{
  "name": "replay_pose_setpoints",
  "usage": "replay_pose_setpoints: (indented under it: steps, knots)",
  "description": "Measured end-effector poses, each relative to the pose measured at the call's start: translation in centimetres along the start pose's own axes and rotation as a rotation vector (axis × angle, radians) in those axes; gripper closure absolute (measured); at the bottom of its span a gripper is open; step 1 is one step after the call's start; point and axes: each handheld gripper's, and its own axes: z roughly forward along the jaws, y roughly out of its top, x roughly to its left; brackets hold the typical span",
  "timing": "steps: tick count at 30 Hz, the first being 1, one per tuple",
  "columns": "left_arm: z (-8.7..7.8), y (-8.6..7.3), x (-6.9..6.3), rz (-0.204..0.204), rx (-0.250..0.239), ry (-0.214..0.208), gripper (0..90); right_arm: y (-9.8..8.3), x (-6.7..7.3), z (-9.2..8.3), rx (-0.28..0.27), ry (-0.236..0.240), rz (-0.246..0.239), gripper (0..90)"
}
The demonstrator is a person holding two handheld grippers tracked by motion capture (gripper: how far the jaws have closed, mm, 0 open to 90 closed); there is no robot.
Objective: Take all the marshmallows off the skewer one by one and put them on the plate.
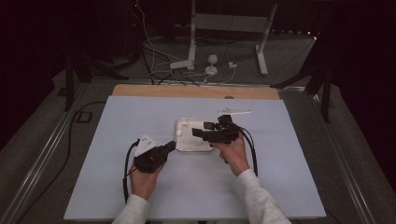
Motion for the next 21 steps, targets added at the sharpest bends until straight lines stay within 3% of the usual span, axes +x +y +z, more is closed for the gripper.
replay_pose_setpoints:
  steps: [4,9,16,21]
  knots:
    - [0.1,0.0,-0.2,0.004,-0.003,-0.012,90.0,0.4,0.7,0.1,-0.020,0.033,-0.008,30.6]
    - [0.3,-0.1,-0.5,0.018,-0.011,-0.043,90.0,0.8,1.0,0.5,-0.037,0.092,0.038,37.4]
    - [0.5,-0.2,-0.7,0.036,-0.014,-0.070,90.0,0.9,0.9,1.4,0.001,0.170,0.110,63.8]
    - [0.5,-0.2,-0.7,0.041,-0.011,-0.075,90.0,0.9,0.9,1.3,0.015,0.168,0.116,72.8]
